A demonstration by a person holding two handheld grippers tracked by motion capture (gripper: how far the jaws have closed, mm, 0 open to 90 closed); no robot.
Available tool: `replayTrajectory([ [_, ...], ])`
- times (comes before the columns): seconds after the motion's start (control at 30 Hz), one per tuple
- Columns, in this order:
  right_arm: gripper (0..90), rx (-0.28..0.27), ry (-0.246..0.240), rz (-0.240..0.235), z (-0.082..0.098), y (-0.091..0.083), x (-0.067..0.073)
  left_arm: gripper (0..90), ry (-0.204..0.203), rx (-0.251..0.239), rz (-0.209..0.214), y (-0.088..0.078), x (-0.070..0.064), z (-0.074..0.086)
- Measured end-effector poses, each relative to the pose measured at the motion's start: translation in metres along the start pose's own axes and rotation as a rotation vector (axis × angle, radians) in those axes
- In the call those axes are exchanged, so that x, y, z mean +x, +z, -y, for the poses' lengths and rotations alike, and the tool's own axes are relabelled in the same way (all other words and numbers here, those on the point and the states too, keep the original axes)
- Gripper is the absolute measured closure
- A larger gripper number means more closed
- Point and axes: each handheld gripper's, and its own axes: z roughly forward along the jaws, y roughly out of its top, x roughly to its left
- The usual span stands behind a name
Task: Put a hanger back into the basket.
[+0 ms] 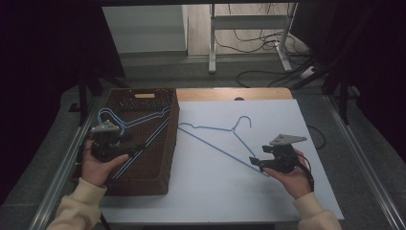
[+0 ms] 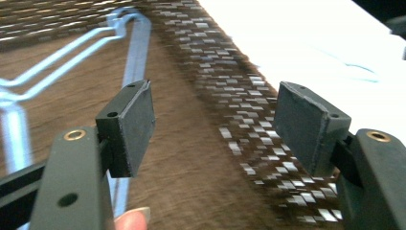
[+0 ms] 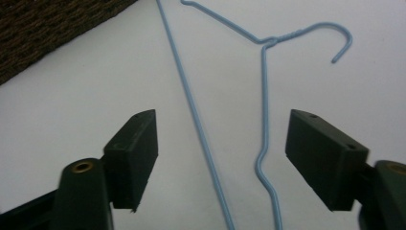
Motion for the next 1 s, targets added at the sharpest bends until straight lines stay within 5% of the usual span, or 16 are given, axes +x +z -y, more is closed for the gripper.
replayTrajectory([
  [0.27,18.7,0.034,0.051,-0.001,0.003,0.005,-0.006,29.1,0.051,-0.024,0.158,0.009,-0.025,0.010],
  [0.67,14.0,0.053,0.071,0.049,0.003,0.006,-0.010,28.2,0.041,-0.007,0.132,0.011,-0.028,0.015],
  [1.0,20.9,0.097,0.131,0.062,0.003,0.014,-0.027,27.7,0.036,0.012,0.115,0.012,-0.029,0.016],
])
